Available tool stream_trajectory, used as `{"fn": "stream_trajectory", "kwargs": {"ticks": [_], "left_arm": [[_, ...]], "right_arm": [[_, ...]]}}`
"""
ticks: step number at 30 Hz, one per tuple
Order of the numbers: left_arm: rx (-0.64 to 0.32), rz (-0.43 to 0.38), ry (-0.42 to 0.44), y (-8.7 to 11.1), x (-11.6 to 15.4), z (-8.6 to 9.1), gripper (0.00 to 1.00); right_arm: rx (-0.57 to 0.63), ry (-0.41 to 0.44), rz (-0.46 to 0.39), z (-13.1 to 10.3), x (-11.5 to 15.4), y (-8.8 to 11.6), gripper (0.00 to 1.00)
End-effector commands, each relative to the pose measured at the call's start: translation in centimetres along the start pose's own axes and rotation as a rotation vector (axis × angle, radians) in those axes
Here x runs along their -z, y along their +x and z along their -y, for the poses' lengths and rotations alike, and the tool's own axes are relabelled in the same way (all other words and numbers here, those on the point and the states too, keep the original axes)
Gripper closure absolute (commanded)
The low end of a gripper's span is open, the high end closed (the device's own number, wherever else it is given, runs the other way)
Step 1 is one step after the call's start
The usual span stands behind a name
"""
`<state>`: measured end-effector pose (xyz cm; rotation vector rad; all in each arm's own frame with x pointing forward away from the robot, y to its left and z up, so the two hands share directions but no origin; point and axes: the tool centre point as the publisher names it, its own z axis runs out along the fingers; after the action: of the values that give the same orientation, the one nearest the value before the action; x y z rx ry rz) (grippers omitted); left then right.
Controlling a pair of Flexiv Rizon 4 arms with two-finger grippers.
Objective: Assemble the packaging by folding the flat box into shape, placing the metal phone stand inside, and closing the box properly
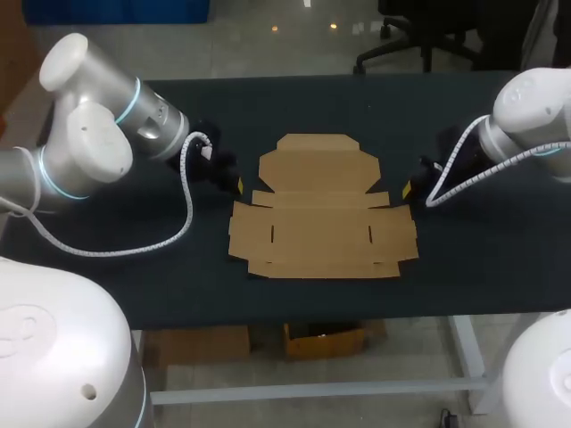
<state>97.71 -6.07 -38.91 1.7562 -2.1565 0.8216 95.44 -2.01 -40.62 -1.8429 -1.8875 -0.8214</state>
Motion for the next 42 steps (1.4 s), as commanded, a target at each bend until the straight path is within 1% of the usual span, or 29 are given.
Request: {"fn": "stream_trajectory", "kwargs": {"ticks": [1,23,42], "left_arm": [[0.005,0.008,-0.001,-0.1,-0.3,0.0,1.0],[0.009,-0.01,-0.013,-0.7,-0.7,0.0,1.0],[0.013,-0.02,-0.025,-1.0,-1.2,0.1,1.0]], "right_arm": [[-0.001,0.02,-0.007,-0.7,-0.6,-0.2,1.0],[-0.002,0.054,-0.018,-0.6,-2.3,0.0,1.0],[0.008,0.059,-0.028,-0.8,-2.7,0.3,1.0]]}}
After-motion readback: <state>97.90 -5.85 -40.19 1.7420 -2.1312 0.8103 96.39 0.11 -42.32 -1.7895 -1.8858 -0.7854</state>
